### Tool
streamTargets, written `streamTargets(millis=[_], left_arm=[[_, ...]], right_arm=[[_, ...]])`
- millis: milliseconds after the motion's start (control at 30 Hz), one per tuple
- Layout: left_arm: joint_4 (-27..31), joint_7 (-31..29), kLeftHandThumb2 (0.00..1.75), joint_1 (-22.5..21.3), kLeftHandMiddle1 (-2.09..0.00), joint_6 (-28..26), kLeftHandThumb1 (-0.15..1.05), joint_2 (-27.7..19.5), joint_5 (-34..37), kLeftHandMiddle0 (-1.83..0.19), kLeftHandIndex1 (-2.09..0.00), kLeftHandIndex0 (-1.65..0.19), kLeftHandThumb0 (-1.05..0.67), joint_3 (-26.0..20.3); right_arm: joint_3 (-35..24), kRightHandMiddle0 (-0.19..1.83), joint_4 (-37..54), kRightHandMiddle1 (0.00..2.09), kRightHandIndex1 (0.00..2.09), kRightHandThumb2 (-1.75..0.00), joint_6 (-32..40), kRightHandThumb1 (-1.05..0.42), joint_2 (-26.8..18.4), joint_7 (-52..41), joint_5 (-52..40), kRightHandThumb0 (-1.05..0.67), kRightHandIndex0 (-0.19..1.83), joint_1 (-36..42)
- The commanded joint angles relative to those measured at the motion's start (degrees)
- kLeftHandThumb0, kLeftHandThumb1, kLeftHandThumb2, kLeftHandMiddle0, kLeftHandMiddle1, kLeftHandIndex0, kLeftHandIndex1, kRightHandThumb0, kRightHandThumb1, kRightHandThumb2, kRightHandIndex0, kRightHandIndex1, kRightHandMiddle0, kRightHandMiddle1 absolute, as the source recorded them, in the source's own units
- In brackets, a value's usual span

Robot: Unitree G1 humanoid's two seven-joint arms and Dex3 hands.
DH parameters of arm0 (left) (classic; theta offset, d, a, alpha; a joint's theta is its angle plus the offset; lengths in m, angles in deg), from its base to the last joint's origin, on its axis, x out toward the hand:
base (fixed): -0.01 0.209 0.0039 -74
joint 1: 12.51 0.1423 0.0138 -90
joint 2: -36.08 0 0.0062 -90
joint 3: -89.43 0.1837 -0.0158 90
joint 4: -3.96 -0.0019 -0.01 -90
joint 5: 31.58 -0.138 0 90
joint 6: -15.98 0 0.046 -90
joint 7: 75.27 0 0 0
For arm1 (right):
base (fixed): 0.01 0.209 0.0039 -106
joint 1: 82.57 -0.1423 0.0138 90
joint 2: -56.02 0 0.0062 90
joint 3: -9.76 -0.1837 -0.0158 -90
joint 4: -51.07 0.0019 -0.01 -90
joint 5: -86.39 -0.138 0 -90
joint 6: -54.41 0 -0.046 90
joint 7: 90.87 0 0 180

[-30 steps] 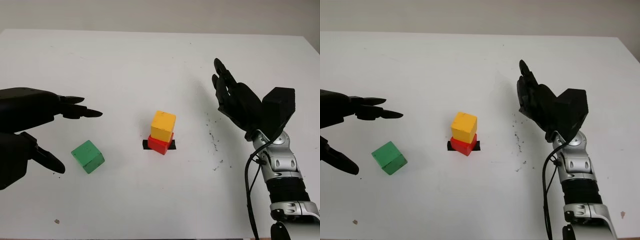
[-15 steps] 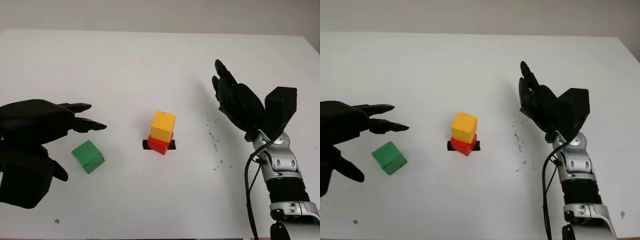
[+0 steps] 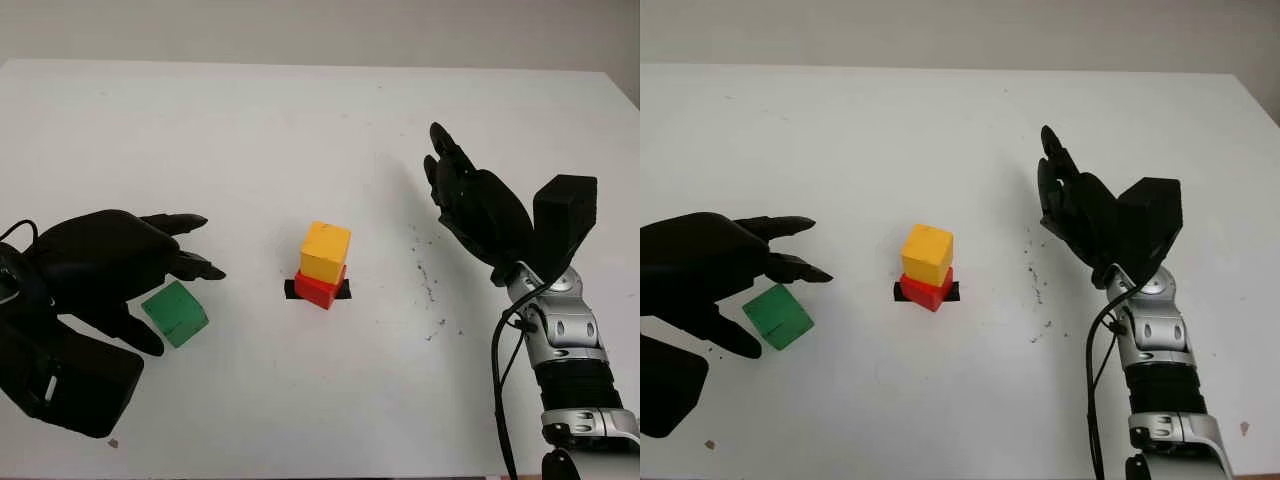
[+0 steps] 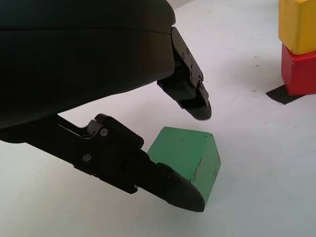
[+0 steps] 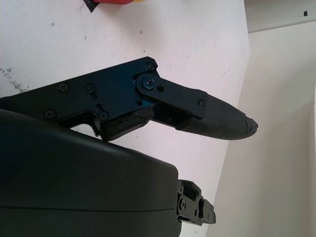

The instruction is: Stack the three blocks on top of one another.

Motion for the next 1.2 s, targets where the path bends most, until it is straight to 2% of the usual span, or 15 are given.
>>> streamTargets(millis=[0, 67, 167, 433, 567, 700, 767, 867, 933, 1000, 1167], left_arm=[[-0.1, 1.0, 0.06, 0.9, -0.08, 0.7, 0.84, 0.4, -0.9, -0.24, -0.87, -0.44, -0.54, 0.0], [-0.2, 2.3, 0.06, 1.2, -0.10, 1.7, 0.84, 0.9, -2.0, -0.30, -1.11, -0.45, -0.50, -0.3], [-0.1, 3.3, 0.06, 1.5, -0.13, 2.3, 0.86, 1.1, -3.0, -0.35, -1.26, -0.47, -0.46, -0.4], [2.2, 3.0, 0.06, 1.1, -0.15, 1.6, 0.90, 1.2, -4.4, -0.35, -1.32, -0.42, -0.41, -1.8], [2.8, 1.5, 0.07, -1.0, -0.14, 0.8, 0.92, 0.8, -3.7, -0.34, -1.30, -0.40, -0.42, -1.8], [3.4, -1.3, 0.07, -4.7, -0.12, -0.6, 0.99, 0.3, 0.1, -0.29, -1.42, -0.28, -0.44, -1.8], [3.8, -4.3, 0.06, -8.6, -0.11, -2.5, 1.00, -0.2, 3.8, -0.31, -1.39, -0.29, -0.44, -1.4], [2.9, -9.3, 0.05, -16.7, -0.11, -4.5, 0.99, -0.9, 9.5, -0.35, -1.30, -0.36, -0.43, 0.5], [0.9, -13.4, 0.06, -24.5, -0.09, -6.1, 1.01, -1.0, 12.4, -0.35, -1.27, -0.38, -0.45, 3.5], [-1.5, -17.7, 0.06, -32.3, -0.08, -8.4, 1.02, -0.3, 14.0, -0.35, -1.22, -0.39, -0.45, 7.0], [-7.8, -22.5, 0.05, -44.6, -0.07, -10.9, 1.01, 3.0, 14.3, -0.38, -1.06, -0.48, -0.43, 12.9]], right_arm=[[-0.1, -0.19, 1.2, 0.00, 0.00, -0.79, 0.1, -1.05, -0.4, -0.5, -0.2, -0.72, -0.19, 0.5], [-0.2, -0.19, 1.1, 0.00, 0.00, -0.78, 0.0, -1.05, -0.4, -1.0, -0.3, -0.73, -0.19, 0.6], [-0.4, -0.19, 1.2, 0.00, 0.00, -0.78, -0.2, -1.05, -0.2, -1.2, -0.5, -0.72, -0.19, 0.9], [-0.5, -0.19, 0.2, 0.00, 0.00, -0.79, -1.2, -1.05, 0.2, -1.0, -0.4, -0.69, -0.19, 0.6], [-0.6, -0.19, 0.0, 0.00, 0.00, -0.77, -1.5, -1.05, 0.4, -0.7, -0.4, -0.68, -0.19, 0.6], [-0.5, -0.19, -0.1, 0.00, 0.00, -0.77, -1.4, -1.05, 0.4, -0.5, -0.2, -0.66, -0.19, 0.3], [-0.4, -0.19, -0.2, 0.00, 0.00, -0.76, -1.5, -1.05, 0.5, -0.6, -0.3, -0.65, -0.19, 0.1], [-0.3, -0.19, -0.5, 0.00, 0.00, -0.75, -2.1, -1.05, 0.7, -0.9, -0.4, -0.64, -0.19, -0.2], [-0.3, -0.19, -1.0, 0.00, 0.00, -0.75, -2.6, -1.05, 1.0, -1.2, -0.4, -0.63, -0.19, -0.5], [-0.2, -0.19, -1.0, 0.00, 0.00, -0.75, -2.6, -1.05, 1.2, -1.3, -0.4, -0.62, -0.19, -0.6], [0.2, -0.19, -0.3, 0.00, 0.00, -0.77, -1.7, -1.05, 1.9, -1.7, -0.6, -0.62, -0.19, -0.6]])
